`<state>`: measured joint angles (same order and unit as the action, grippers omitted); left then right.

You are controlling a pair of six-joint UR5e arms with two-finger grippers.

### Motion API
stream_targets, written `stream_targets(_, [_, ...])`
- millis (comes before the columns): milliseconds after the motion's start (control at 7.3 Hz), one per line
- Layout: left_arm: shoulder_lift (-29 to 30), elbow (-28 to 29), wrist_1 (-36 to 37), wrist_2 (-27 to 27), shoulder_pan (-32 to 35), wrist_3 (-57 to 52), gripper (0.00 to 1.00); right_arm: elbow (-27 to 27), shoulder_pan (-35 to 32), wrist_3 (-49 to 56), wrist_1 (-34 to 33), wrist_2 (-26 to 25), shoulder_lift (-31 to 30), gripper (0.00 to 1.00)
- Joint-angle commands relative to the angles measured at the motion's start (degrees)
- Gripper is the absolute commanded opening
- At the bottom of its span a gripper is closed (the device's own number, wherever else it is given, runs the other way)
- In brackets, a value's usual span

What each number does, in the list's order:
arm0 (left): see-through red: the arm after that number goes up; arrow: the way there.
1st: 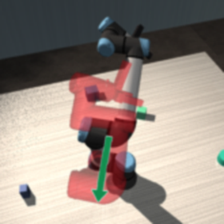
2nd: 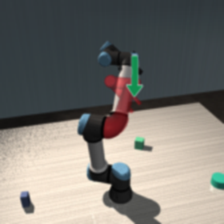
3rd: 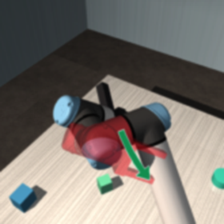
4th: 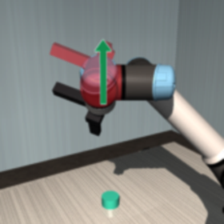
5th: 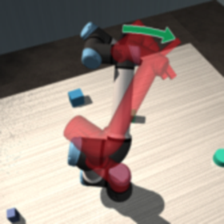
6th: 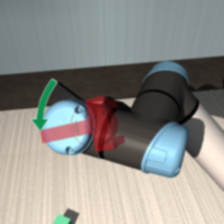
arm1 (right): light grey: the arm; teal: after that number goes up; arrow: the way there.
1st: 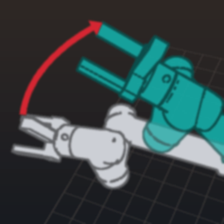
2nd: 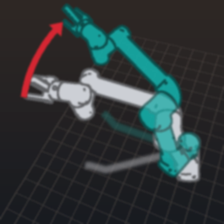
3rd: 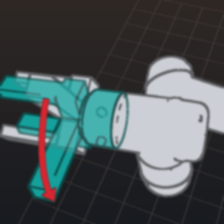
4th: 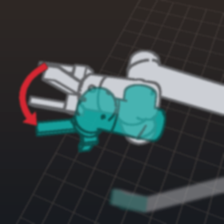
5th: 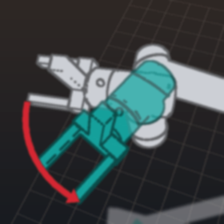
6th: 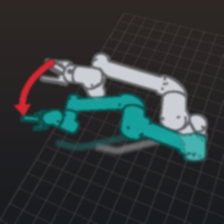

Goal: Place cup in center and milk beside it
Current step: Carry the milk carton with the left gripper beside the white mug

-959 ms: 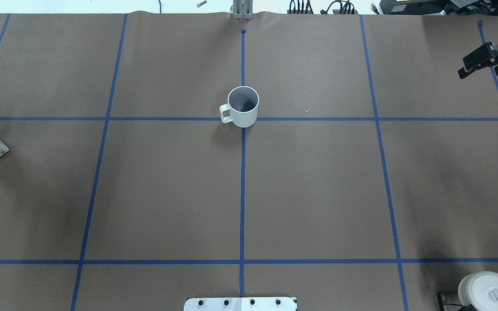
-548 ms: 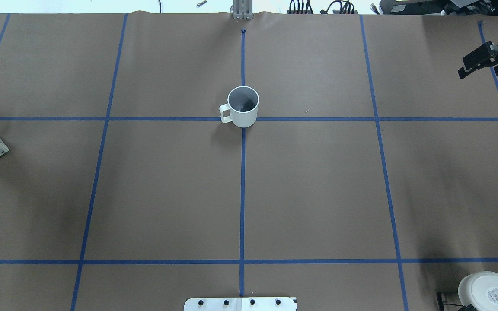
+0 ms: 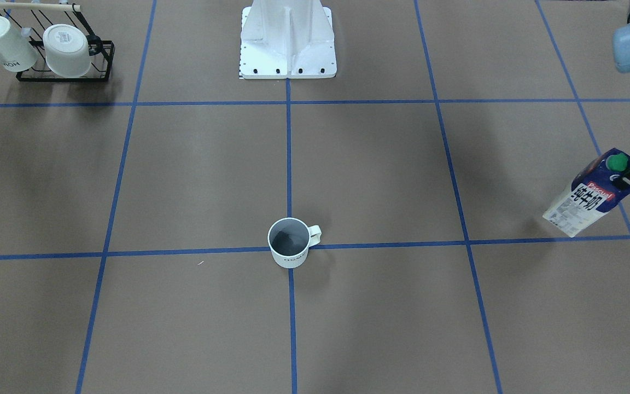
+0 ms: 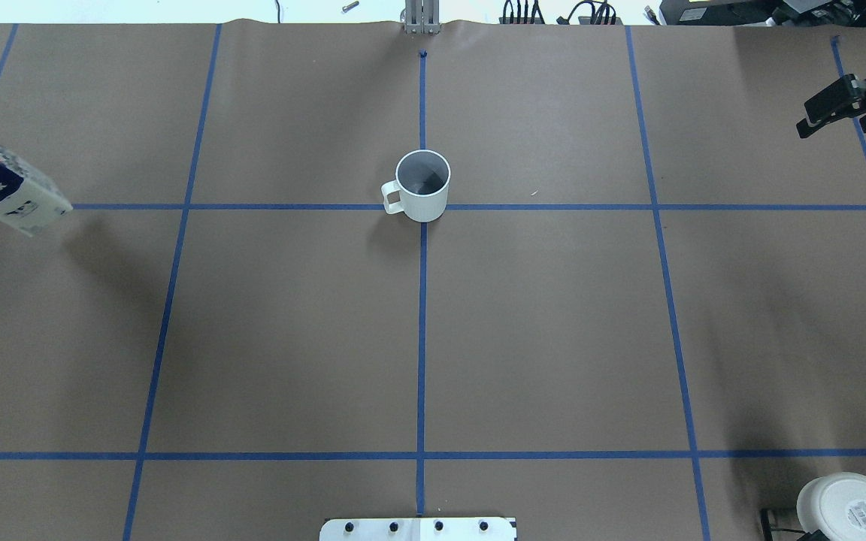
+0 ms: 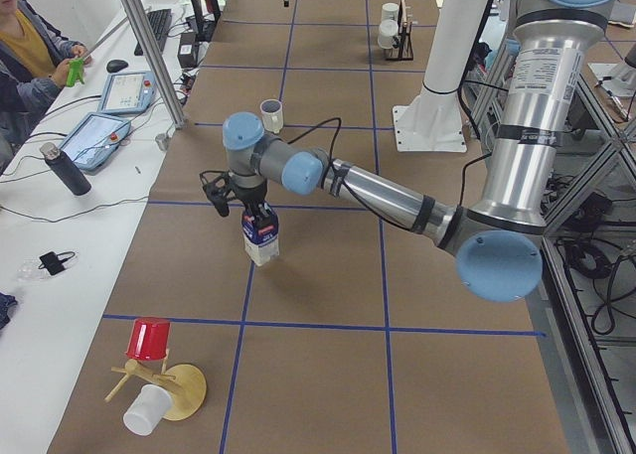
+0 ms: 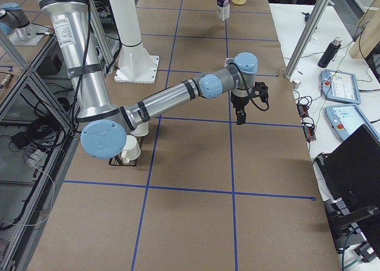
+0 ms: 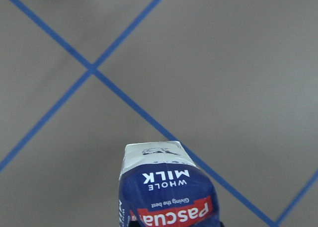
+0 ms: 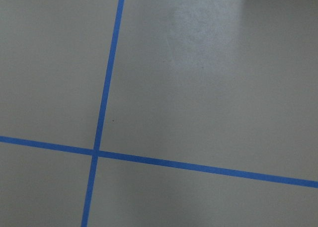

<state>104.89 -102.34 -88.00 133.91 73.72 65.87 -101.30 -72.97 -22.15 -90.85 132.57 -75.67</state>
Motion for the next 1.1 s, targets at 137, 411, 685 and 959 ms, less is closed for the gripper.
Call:
stream_targets(137, [19.70, 2.04, 6.61, -3.62, -10.24, 0.31, 0.38, 0.05, -0.07, 0.00, -0.03, -0.38, -0.70, 1.00])
stream_targets(411, [30.75, 8.34, 10.19, -4.79, -14.82, 0.40, 0.38, -0.04, -0.16, -0.09, 0.06, -0.47, -0.88, 1.00])
stream_targets(685, [34.93, 10.84, 11.52, -4.97, -19.90, 0.40, 0.39, -0.21, -1.12, 0.00, 0.15, -0.56, -1.32, 1.00])
stream_targets(959, [34.77, 9.88, 14.51, -7.32, -23.43, -0.30, 0.39, -0.39, -1.39, 0.00, 0.15, -0.56, -1.32, 1.00])
